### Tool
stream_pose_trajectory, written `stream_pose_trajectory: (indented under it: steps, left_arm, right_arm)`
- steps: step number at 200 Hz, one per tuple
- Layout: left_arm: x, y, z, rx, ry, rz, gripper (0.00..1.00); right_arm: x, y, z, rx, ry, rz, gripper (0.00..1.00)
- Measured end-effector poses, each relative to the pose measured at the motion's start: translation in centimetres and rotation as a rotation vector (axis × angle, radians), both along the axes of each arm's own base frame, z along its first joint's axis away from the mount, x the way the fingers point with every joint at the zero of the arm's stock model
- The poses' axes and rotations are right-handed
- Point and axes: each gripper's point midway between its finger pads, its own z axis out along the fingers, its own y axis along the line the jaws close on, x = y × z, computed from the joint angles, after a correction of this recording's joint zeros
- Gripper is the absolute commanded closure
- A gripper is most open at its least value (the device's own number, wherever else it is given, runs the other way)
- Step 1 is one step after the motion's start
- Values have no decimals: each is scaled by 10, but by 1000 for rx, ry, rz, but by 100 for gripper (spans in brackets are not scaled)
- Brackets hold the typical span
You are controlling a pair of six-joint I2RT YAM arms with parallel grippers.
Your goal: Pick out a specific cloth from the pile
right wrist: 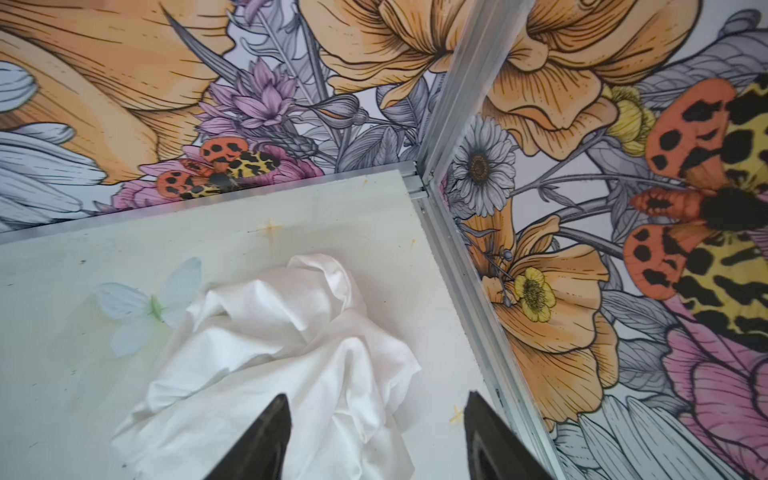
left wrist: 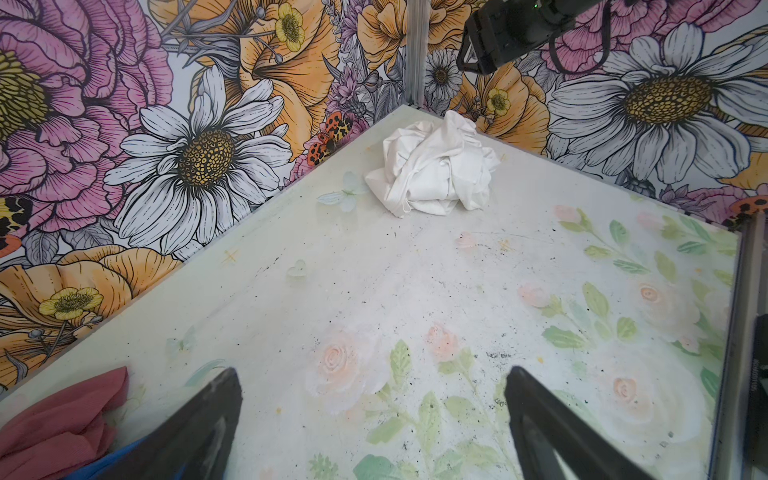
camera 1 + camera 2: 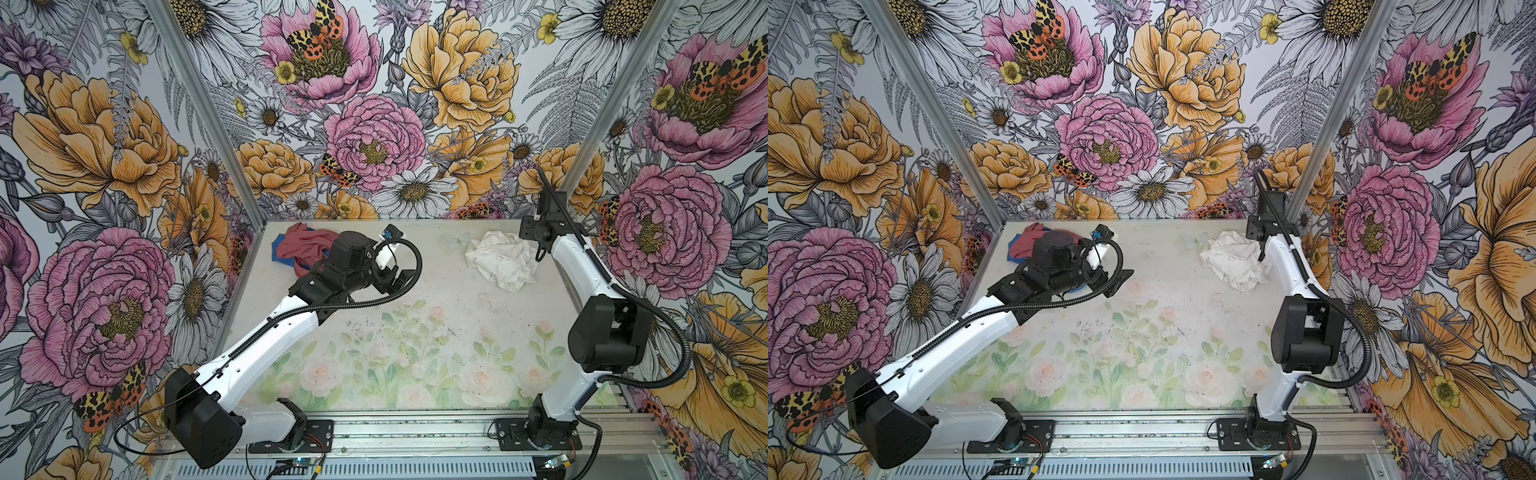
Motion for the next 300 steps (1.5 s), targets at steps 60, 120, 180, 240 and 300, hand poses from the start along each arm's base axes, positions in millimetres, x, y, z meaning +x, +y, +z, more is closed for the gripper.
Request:
stream_pose_trajectory:
  steps: [60,120,180,240,300]
  left_arm:
    - [-1,-1,0,1,1,-4,1]
    - [-2,-1,-2,6,4,-2,1]
    - [0,1,-3,13,6,11,1]
    - [5,7,-3,13,6,29,1]
    - [7,9,-3,10,9,30,1]
  right_arm:
    - [-27,49,-115,223,244,129,31]
    - [-2,43,-170,212,390,94,28]
    - [40,38,-183,212,423,87,28]
    - [75,23,-164,216,358,75,28]
    - [64,25,-148,229,358,86,26]
